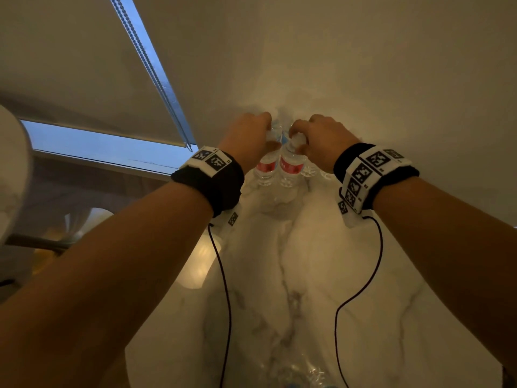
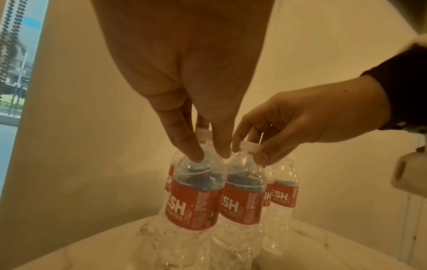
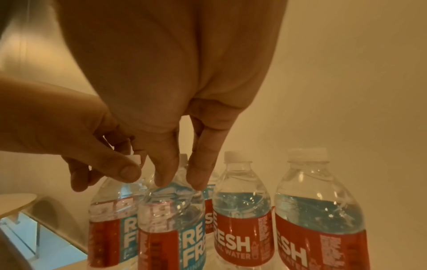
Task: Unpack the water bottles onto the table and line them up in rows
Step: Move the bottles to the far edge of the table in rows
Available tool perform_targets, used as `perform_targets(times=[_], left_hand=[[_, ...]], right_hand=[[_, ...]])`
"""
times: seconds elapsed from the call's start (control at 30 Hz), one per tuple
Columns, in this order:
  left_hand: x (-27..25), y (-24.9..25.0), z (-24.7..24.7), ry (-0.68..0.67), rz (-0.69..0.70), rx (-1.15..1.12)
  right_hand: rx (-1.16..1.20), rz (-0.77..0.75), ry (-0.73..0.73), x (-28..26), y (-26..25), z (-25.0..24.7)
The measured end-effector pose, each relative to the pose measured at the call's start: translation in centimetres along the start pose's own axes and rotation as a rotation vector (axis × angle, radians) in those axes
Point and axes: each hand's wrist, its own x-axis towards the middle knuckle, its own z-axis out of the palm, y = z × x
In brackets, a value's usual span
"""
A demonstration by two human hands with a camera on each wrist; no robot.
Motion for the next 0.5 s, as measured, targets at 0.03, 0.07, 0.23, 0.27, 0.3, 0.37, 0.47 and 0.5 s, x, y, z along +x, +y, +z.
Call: perform_targets(times=[0.03, 0.07, 0.23, 0.27, 0.3, 0.37, 0.47, 0.5], left_hand=[[0.1, 0.1, 0.1, 0.015, -0.011, -0.009], [0.1, 0.2, 0.3, 0.028, -0.022, -0.015], [-0.2, 0.3, 0.5, 0.024, -0.034, -0.022], [-0.5, 0.2, 0.5, 0.016, -0.026, -0.015], [-0.8, 0.1, 0.3, 0.012, -0.022, -0.01], [-2.0, -0.2, -0.2, 0.01, -0.024, 0.0], [-5.3, -0.5, -1.4, 0.024, 0.004, 0.045], [-6.8, -0.5, -1.9, 0.032, 0.03, 0.054]], right_hand=[[-0.002, -0.004, 0.0, 0.0, 0.0, 0.0], [-0.001, -0.006, 0.0, -0.1, 0.0, 0.1], [0.047, 0.015, 0.01, -0.9, 0.1, 0.1], [0.064, 0.025, 0.009, -1.2, 0.1, 0.0], [0.077, 0.033, 0.007, -1.7, 0.1, -0.3], [0.073, 0.033, 0.002, -3.3, -0.1, -1.0], [-0.02, -0.031, -0.025, -7.6, -0.5, -2.3], [-0.045, -0.065, -0.039, -9.5, -0.7, -2.7]])
